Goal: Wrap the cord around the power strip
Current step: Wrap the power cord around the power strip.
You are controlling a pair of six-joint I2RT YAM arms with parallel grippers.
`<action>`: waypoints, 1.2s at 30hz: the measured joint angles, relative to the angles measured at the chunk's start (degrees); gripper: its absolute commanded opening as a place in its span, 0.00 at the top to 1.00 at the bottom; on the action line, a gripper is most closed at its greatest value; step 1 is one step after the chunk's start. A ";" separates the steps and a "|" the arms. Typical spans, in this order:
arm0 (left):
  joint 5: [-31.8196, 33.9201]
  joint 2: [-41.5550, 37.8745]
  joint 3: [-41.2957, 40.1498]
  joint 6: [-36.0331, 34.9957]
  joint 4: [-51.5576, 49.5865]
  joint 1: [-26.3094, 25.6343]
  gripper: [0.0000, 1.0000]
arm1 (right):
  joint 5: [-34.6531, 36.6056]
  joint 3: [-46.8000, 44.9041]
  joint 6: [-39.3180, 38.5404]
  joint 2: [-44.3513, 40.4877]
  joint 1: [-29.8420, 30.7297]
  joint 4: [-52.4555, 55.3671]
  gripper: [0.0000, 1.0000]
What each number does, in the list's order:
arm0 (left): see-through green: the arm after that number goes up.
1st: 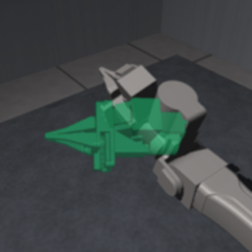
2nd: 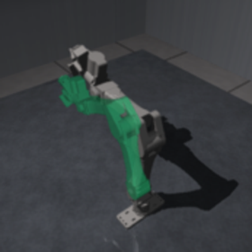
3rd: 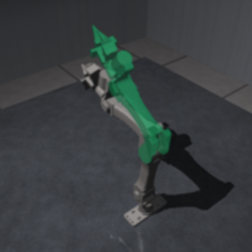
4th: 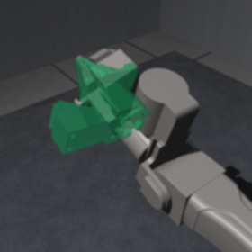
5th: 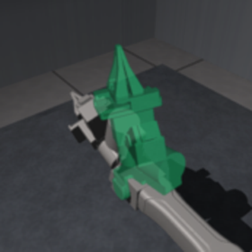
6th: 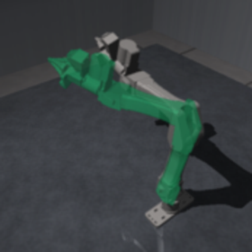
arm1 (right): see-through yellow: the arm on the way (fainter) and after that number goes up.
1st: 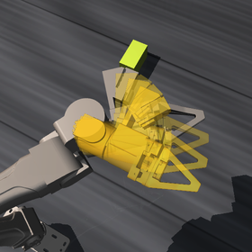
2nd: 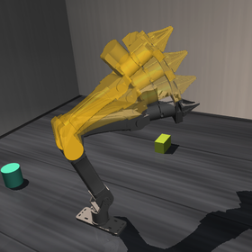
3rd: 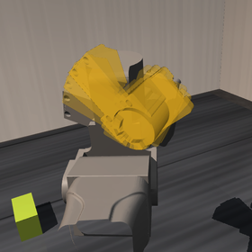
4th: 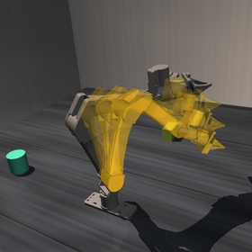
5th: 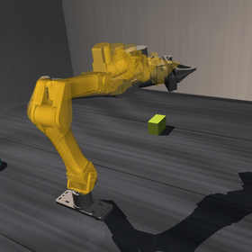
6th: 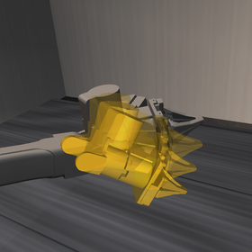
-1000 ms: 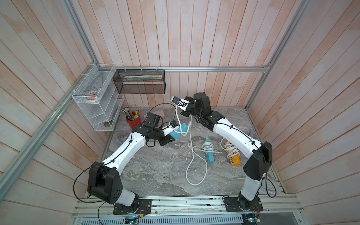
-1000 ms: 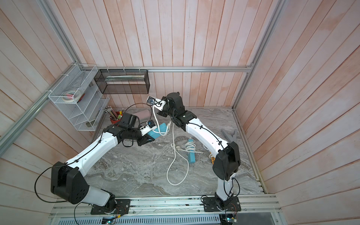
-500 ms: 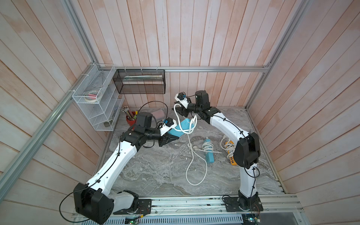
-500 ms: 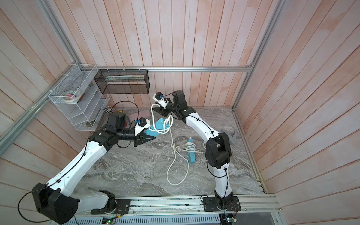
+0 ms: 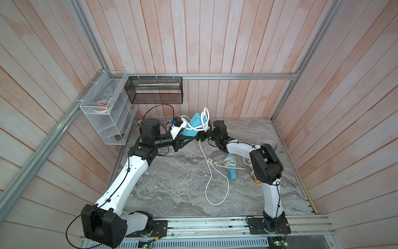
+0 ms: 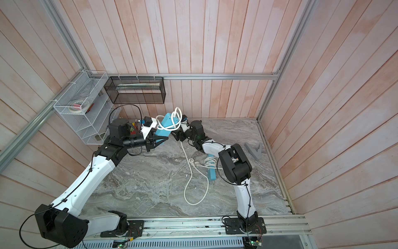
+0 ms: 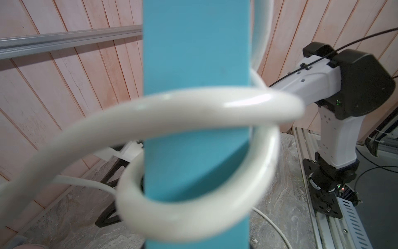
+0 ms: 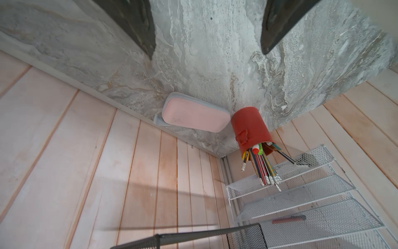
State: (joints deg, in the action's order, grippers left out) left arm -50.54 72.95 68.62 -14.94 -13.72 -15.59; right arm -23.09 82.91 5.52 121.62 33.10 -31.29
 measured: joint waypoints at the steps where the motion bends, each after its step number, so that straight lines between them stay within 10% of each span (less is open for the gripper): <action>1: 0.04 0.02 0.00 0.39 0.24 0.17 1.00 | 1.20 -1.16 -0.02 0.00 0.11 -0.42 0.22; 12: 1.55 1.42 0.04 4.13 1.62 1.88 1.00 | 8.13 -2.10 -1.33 3.34 1.53 0.28 0.32; 16: 2.25 1.62 0.04 5.64 1.81 2.40 1.00 | 10.23 2.19 -2.67 6.49 3.04 2.71 0.67; 24: 6.29 6.23 6.32 10.10 -0.66 10.12 1.00 | 17.14 -3.04 -7.04 4.22 6.54 0.98 1.00; 36: 25.14 12.52 15.26 7.02 -14.23 16.83 1.00 | 31.54 -21.14 -23.06 -14.78 12.24 -7.85 1.00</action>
State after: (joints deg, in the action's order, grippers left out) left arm -25.41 85.47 83.88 -7.92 -27.94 1.23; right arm 8.45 61.78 -17.54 106.85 45.34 -39.13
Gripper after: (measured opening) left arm 0.332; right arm 0.085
